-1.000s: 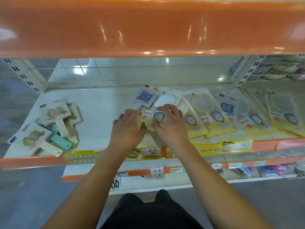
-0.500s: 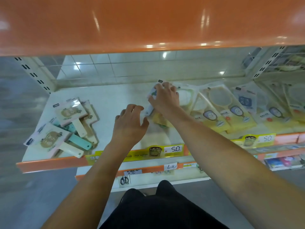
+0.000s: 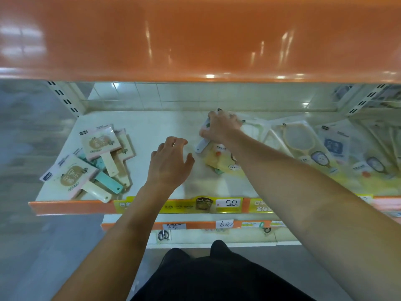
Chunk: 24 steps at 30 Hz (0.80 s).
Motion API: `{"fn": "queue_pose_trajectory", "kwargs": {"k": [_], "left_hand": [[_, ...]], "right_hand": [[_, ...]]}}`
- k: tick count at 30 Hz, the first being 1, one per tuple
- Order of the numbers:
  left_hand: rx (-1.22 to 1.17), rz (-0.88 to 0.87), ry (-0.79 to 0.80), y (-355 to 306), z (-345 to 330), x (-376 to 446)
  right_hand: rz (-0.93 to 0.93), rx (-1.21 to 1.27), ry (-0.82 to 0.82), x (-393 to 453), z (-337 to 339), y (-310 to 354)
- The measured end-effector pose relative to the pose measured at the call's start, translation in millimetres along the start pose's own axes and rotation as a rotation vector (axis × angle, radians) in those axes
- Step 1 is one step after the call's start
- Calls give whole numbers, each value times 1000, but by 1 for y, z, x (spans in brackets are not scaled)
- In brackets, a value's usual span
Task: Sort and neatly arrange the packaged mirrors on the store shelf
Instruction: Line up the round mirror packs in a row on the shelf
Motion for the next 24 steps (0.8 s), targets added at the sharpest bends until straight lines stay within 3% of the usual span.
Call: {"fn": "queue_pose_trajectory", "kwargs": {"k": [11, 24], "left_hand": [[-23, 25, -45, -20, 0, 7], [-3, -123, -69, -80, -26, -35]], "right_hand": [[201, 147, -134, -26, 26, -8], [271, 263, -208, -133, 40, -88]]}}
Point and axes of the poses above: each hand's wrist, its own x-axis towards the middle knuckle, its own z-axis out of the back of the hand, y = z × x, the point moved 7 cm from there along x, towards the middle knuckle, and after that the axes turned 2 degrees about -y, right-handed, at the moved point
